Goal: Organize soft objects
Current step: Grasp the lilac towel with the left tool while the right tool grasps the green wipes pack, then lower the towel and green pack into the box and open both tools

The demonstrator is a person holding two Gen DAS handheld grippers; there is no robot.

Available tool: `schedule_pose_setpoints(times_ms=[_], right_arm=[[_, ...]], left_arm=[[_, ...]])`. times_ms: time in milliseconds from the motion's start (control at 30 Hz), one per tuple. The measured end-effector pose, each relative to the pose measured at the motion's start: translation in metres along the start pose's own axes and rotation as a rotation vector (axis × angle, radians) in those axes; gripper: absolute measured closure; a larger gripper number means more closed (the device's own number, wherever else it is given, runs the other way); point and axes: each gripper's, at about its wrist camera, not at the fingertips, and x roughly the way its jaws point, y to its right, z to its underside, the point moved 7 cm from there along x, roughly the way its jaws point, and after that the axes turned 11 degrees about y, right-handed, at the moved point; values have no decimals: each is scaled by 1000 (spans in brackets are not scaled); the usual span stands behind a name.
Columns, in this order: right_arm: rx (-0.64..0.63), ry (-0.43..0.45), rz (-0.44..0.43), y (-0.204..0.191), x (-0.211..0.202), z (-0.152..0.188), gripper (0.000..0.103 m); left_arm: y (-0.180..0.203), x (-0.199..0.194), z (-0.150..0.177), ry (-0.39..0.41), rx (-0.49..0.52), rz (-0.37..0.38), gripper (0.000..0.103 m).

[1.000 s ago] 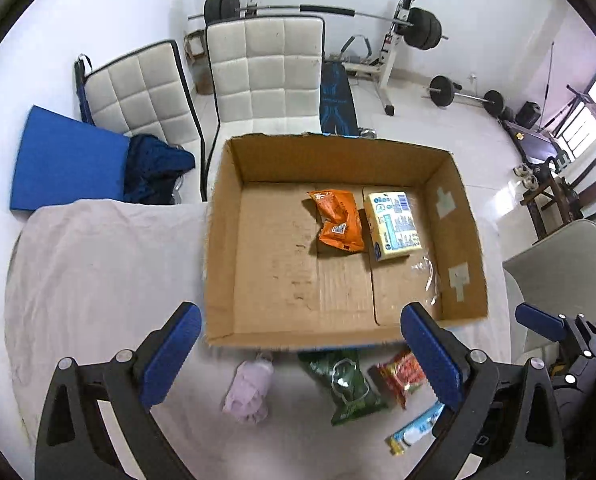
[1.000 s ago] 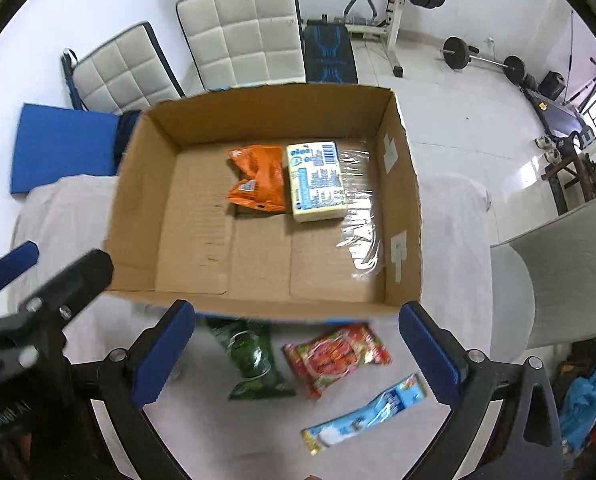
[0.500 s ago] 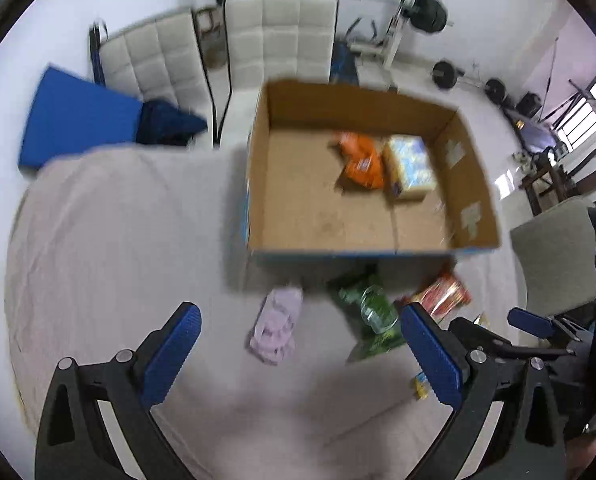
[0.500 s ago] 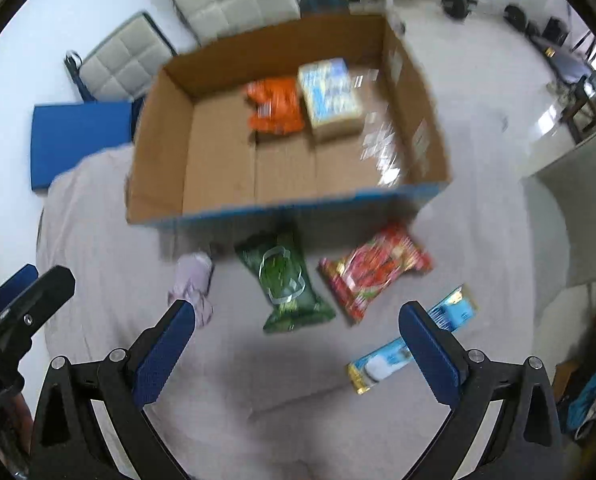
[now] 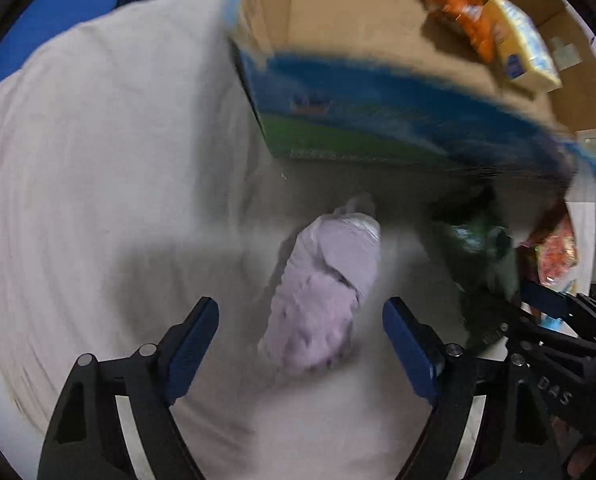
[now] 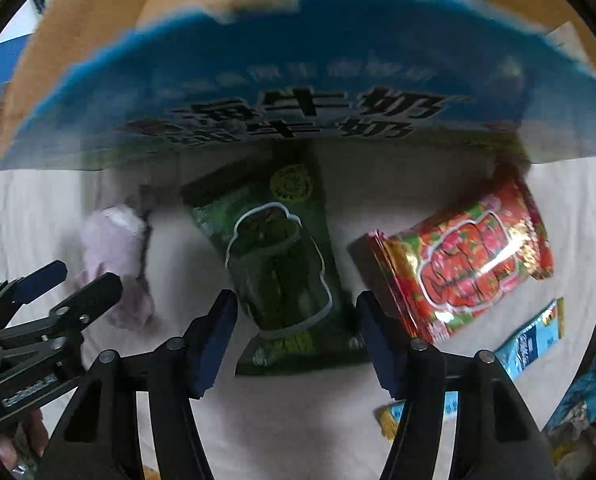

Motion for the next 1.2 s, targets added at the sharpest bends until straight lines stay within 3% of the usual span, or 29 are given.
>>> schedule_pose_setpoints(times_ms=[33, 100, 233, 500, 733, 933, 1200], right_arm=[[6, -3, 0, 0, 4, -1, 40], [17, -7, -1, 0, 9, -2, 47], [3, -34, 6, -6, 12, 3, 55], [-46, -97, 30, -13, 15, 43, 58], [-71, -61, 48, -19, 0, 67, 64], [-57, 14, -9, -14, -49, 78, 66], [-38, 150, -87, -6, -138, 67, 67]], left_arm=[[2, 9, 0, -15, 6, 3, 25], [4, 19, 2, -41, 13, 1, 47], [11, 22, 13, -38, 45, -7, 63], [12, 13, 53, -28, 7, -20, 67], [22, -19, 77, 58, -35, 3, 70], [27, -69, 79, 154, -61, 43, 70], [55, -152, 67, 270, -8, 91, 70]])
